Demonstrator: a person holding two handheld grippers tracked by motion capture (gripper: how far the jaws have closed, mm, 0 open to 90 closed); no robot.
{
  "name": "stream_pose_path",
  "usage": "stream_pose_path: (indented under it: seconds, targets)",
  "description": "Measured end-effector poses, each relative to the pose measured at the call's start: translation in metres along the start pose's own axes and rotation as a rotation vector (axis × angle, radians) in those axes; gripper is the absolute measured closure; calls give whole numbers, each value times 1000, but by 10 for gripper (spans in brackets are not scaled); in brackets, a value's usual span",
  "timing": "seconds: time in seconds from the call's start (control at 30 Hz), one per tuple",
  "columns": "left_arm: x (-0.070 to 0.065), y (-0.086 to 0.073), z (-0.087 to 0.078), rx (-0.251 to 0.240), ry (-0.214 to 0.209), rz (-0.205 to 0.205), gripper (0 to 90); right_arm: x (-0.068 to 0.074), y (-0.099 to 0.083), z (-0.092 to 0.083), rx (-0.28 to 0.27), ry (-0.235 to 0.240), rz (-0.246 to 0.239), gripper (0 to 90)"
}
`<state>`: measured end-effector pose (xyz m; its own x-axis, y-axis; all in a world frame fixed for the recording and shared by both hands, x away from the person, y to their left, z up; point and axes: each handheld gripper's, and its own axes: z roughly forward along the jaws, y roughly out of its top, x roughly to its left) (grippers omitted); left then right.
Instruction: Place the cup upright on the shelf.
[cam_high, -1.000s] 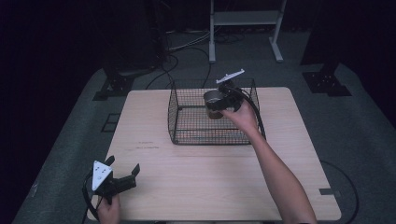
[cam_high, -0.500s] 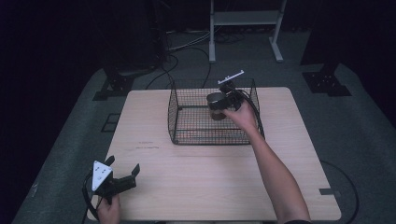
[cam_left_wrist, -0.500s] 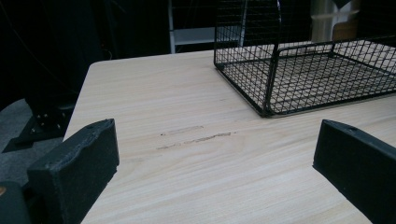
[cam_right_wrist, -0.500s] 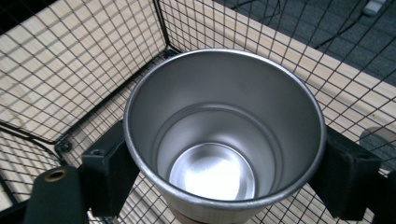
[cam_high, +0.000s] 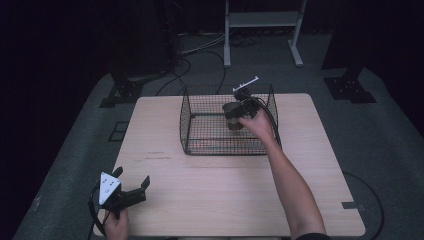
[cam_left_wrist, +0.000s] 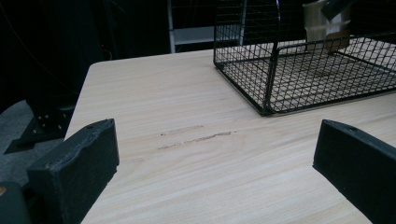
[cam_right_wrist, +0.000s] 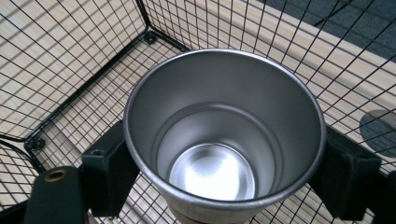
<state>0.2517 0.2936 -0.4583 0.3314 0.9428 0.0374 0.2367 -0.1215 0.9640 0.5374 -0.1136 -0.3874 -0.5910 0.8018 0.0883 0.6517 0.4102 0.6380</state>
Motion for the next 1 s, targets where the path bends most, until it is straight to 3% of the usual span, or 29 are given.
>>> stream_pose_path:
  seconds: [0.63,1.0]
  targets:
    - [1,0,-1,0,3,-1,0,0,-5,25,109,-14,-10,175]
    - [1,1,-1,-3,6,-4,0,-1,-8,24,114,-6,-14,169]
